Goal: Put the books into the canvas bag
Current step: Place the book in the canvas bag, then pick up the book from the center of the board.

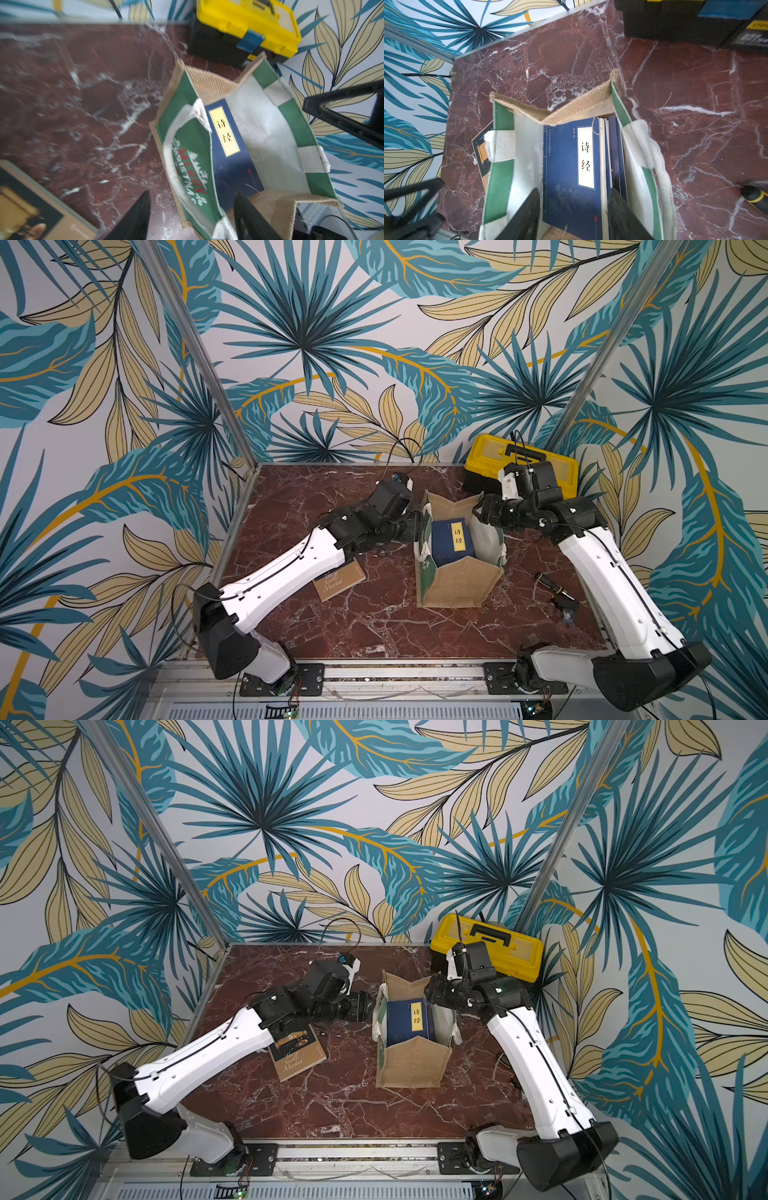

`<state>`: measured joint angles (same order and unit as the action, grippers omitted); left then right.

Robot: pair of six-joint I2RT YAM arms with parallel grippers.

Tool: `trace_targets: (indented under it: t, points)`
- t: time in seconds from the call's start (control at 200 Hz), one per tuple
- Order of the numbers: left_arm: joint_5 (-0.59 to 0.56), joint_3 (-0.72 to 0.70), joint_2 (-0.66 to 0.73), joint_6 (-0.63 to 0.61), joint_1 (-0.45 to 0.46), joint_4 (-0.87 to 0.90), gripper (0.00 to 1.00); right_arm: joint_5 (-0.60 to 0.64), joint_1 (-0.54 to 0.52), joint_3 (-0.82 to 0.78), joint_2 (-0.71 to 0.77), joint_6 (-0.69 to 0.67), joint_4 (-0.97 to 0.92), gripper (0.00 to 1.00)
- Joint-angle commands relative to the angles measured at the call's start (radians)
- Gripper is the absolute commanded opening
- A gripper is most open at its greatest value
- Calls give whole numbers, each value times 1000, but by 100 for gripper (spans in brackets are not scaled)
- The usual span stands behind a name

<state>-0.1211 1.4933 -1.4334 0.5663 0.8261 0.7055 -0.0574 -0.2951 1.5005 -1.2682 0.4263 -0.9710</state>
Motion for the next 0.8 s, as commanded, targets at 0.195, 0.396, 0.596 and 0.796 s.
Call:
trace_targets:
  t: [0.195, 0.396, 0.596, 0.796]
  points:
    - [-206, -328, 289, 41, -164, 180, 84, 227, -419, 232, -265, -8, -30, 53]
    - [41, -632, 494, 129, -404, 201, 93, 191, -577, 497, -585, -30, -21, 54]
    - [272, -832, 607, 146, -575, 90, 95, 60, -603, 591, -807, -3, 31, 59]
    - [550, -978, 500, 211, -755, -132, 96, -34, -603, 591, -953, 14, 115, 59]
